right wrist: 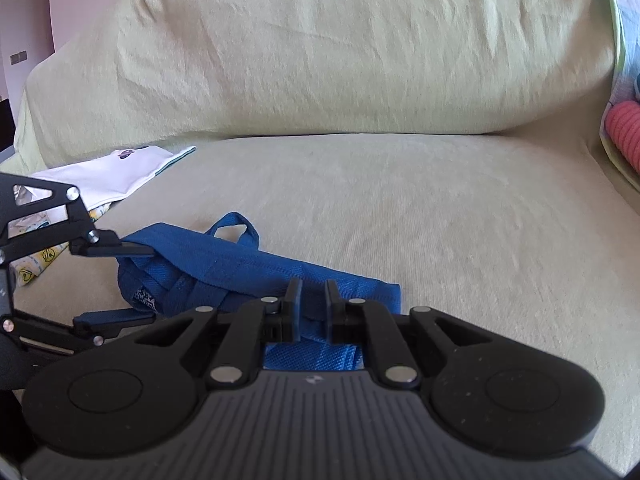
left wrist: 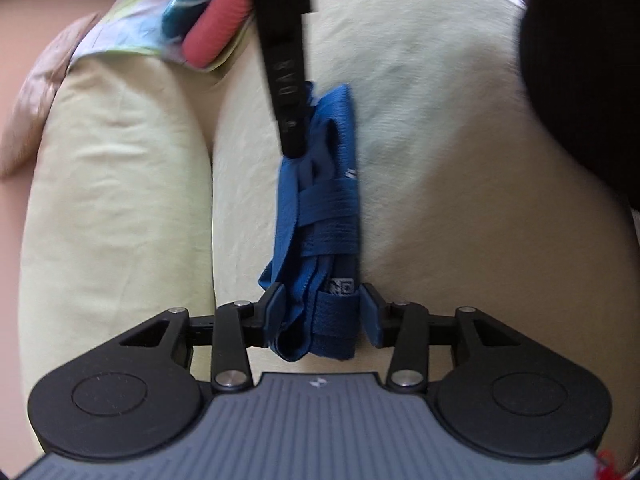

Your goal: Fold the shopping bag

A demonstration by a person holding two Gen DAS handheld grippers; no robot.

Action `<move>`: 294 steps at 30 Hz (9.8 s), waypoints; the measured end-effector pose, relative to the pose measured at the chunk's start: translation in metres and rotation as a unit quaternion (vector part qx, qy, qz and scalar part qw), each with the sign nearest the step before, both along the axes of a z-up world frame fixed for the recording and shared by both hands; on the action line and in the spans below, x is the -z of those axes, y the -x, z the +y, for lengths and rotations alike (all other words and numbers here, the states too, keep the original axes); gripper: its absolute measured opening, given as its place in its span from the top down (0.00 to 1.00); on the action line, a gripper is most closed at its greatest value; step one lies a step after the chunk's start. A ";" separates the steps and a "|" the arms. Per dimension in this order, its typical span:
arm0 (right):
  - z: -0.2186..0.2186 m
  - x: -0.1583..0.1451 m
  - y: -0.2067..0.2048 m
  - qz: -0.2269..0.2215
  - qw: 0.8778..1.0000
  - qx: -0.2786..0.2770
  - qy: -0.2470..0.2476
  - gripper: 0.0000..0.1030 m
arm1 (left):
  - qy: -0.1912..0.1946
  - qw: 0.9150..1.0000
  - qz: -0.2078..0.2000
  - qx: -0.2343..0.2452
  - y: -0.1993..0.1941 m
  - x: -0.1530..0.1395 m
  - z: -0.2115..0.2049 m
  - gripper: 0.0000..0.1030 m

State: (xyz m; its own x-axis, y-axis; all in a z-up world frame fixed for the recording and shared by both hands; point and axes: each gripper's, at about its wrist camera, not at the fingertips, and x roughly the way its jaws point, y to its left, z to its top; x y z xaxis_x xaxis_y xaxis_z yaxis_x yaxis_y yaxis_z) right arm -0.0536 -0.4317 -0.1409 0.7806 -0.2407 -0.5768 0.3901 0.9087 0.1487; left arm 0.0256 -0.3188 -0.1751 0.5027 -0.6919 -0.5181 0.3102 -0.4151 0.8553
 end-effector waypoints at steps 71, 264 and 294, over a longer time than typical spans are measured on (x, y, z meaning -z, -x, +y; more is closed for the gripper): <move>-0.067 -0.039 -0.045 0.037 0.987 -0.153 0.016 0.54 | -0.113 0.835 0.500 -0.198 -0.169 -0.084 -0.125 0.59; -0.183 0.197 0.540 0.025 0.802 0.507 -0.314 1.00 | -0.417 0.850 0.316 0.050 0.501 0.068 -0.203 0.49; -0.137 0.203 0.530 0.002 0.701 0.587 -0.404 0.69 | -0.329 0.847 0.417 0.037 0.398 -0.102 -0.123 0.52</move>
